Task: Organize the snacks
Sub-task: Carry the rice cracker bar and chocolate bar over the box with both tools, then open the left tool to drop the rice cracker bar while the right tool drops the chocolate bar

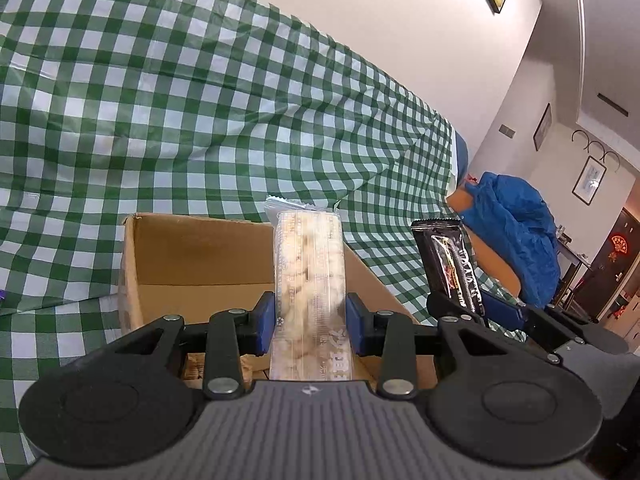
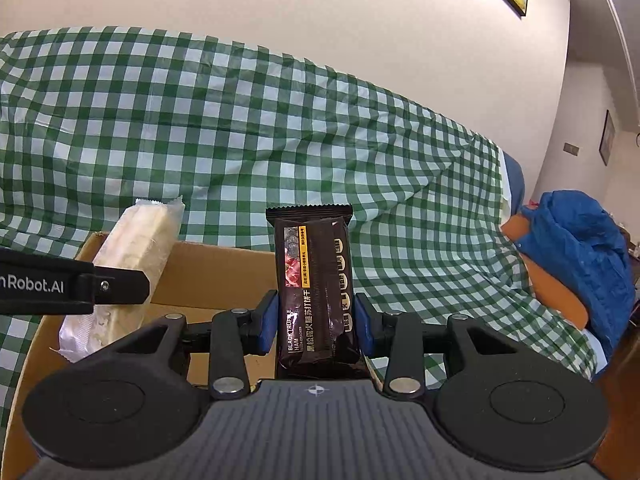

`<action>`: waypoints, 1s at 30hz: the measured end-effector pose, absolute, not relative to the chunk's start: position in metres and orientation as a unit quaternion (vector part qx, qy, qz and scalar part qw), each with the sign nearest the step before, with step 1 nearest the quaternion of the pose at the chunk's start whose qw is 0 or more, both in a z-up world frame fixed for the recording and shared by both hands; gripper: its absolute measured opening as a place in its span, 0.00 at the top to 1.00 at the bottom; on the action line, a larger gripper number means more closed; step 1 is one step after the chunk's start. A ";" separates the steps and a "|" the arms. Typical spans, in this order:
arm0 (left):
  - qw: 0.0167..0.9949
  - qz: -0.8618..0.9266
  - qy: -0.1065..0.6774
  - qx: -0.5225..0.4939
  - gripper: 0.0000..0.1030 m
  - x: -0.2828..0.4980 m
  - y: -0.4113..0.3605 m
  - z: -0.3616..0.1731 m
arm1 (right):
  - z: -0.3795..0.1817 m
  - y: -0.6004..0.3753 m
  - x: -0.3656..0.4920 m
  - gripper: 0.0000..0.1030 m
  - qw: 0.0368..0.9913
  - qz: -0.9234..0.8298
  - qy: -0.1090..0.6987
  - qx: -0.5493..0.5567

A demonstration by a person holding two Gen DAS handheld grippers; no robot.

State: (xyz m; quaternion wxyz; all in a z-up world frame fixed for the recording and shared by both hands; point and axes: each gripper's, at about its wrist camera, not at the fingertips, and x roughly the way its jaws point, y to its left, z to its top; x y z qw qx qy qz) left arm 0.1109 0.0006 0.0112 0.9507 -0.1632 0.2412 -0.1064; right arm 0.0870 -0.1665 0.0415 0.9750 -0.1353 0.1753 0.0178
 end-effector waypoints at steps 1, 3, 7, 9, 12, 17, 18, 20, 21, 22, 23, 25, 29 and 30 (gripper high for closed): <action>0.951 -0.107 0.241 -0.163 0.61 0.109 0.000 0.011 | 0.042 -0.166 0.087 0.60 0.975 0.017 0.176 -0.135; 0.951 -0.108 0.241 -0.161 0.61 0.108 -0.001 0.011 | 0.042 -0.167 0.088 0.60 0.975 0.017 0.176 -0.136; 0.951 -0.111 0.241 -0.159 0.61 0.107 -0.003 0.011 | 0.041 -0.166 0.088 0.60 0.975 0.017 0.176 -0.136; 0.951 -0.111 0.240 -0.158 0.61 0.106 -0.004 0.011 | 0.041 -0.166 0.088 0.60 0.975 0.016 0.177 -0.136; 0.951 -0.110 0.240 -0.159 0.61 0.106 -0.004 0.011 | 0.041 -0.166 0.087 0.60 0.975 0.017 0.177 -0.137; 0.951 -0.112 0.240 -0.159 0.61 0.106 -0.004 0.012 | 0.041 -0.165 0.088 0.60 0.974 0.017 0.177 -0.137; 0.951 -0.112 0.239 -0.159 0.61 0.106 -0.004 0.012 | 0.041 -0.165 0.087 0.60 0.974 0.017 0.177 -0.137; 0.952 -0.112 0.238 -0.159 0.61 0.105 -0.005 0.013 | 0.041 -0.165 0.088 0.60 0.974 0.018 0.177 -0.138; 0.952 -0.112 0.237 -0.160 0.61 0.105 -0.005 0.014 | 0.042 -0.165 0.089 0.60 0.974 0.019 0.177 -0.139; 0.952 -0.112 0.237 -0.161 0.61 0.105 -0.005 0.014 | 0.042 -0.165 0.090 0.60 0.974 0.020 0.177 -0.139; 0.952 -0.112 0.237 -0.161 0.61 0.105 -0.005 0.014 | 0.041 -0.165 0.090 0.60 0.974 0.020 0.177 -0.139; 0.952 -0.112 0.237 -0.161 0.61 0.105 -0.005 0.014 | 0.041 -0.164 0.091 0.60 0.974 0.021 0.178 -0.140; 0.952 -0.112 0.235 -0.163 0.61 0.105 -0.006 0.016 | 0.041 -0.164 0.091 0.60 0.974 0.023 0.178 -0.141; 0.952 -0.112 0.235 -0.163 0.61 0.105 -0.006 0.017 | 0.041 -0.165 0.091 0.60 0.974 0.024 0.178 -0.142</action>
